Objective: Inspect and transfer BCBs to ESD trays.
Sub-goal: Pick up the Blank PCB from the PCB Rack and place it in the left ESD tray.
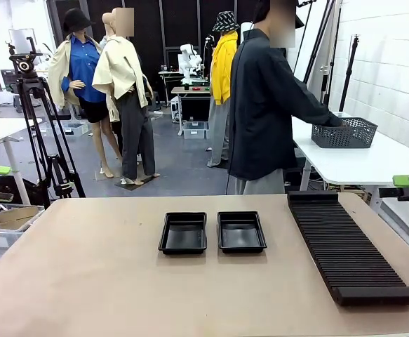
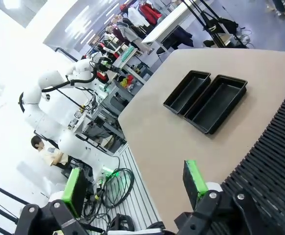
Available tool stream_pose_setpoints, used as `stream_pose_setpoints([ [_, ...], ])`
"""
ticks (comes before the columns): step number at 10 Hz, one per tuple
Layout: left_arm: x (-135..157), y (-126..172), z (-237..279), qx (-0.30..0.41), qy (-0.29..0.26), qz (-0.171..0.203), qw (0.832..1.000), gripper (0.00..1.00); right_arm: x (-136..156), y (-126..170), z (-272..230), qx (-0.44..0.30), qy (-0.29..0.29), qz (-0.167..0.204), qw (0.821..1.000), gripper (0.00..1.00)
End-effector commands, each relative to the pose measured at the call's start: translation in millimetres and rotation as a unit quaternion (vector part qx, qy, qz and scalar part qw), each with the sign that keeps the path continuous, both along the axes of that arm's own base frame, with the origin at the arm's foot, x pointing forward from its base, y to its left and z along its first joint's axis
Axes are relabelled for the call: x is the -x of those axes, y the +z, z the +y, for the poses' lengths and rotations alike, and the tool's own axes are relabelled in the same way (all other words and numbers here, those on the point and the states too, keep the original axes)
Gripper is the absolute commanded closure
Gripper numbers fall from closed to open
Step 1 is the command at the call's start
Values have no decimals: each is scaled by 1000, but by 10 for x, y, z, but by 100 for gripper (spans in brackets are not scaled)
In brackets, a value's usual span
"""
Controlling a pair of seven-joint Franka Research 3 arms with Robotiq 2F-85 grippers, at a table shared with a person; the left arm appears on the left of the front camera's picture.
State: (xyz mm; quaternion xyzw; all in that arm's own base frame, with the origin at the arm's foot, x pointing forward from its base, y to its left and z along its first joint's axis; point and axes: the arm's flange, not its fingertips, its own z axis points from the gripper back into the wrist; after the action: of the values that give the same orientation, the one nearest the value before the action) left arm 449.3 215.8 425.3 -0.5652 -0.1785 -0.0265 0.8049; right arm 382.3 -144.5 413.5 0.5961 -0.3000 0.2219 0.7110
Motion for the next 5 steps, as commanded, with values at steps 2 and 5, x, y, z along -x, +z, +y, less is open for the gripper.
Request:
stream_pose_setpoints([
  [2, -51, 47, 51, 7, -18, -67, 998, 0, -60, 67, -18, -3, -6, -41, 999, 0],
  [5, -15, 2, 2, 0, -2, -8, 1000, 0, -22, -3, -27, 0, -3, -1, 1000, 0],
])
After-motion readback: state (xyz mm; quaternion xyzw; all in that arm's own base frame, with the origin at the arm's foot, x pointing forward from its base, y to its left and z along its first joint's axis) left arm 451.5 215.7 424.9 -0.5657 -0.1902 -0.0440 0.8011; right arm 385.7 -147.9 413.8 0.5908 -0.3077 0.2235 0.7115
